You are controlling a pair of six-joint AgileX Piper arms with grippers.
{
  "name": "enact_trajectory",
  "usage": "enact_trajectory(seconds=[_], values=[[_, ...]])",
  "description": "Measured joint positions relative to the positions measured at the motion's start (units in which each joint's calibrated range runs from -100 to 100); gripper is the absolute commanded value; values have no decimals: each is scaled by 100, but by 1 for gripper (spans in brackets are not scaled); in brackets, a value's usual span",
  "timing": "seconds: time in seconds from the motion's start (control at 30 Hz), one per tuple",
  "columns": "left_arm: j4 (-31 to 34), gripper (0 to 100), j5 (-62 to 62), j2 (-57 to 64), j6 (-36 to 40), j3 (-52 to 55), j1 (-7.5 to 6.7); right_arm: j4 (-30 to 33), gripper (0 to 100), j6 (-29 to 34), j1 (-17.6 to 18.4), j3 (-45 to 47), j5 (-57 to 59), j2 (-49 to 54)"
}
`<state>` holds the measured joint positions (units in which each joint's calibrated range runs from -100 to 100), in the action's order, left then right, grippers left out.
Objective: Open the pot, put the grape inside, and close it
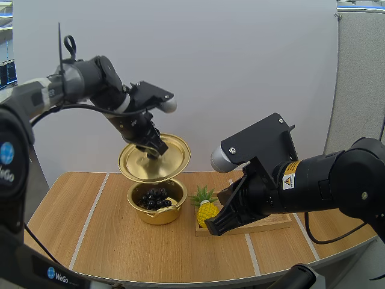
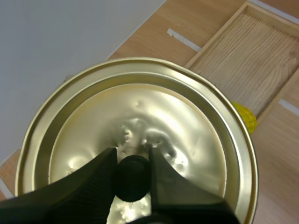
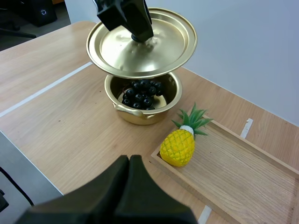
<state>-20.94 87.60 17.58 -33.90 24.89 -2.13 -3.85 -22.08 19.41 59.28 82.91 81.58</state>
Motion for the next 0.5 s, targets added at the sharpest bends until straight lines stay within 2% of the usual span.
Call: enact_trajectory(seconds=[0.5], values=[[26, 0, -1129, -1806, -148, 26, 0, 0, 0, 0, 0, 0, 0, 0]])
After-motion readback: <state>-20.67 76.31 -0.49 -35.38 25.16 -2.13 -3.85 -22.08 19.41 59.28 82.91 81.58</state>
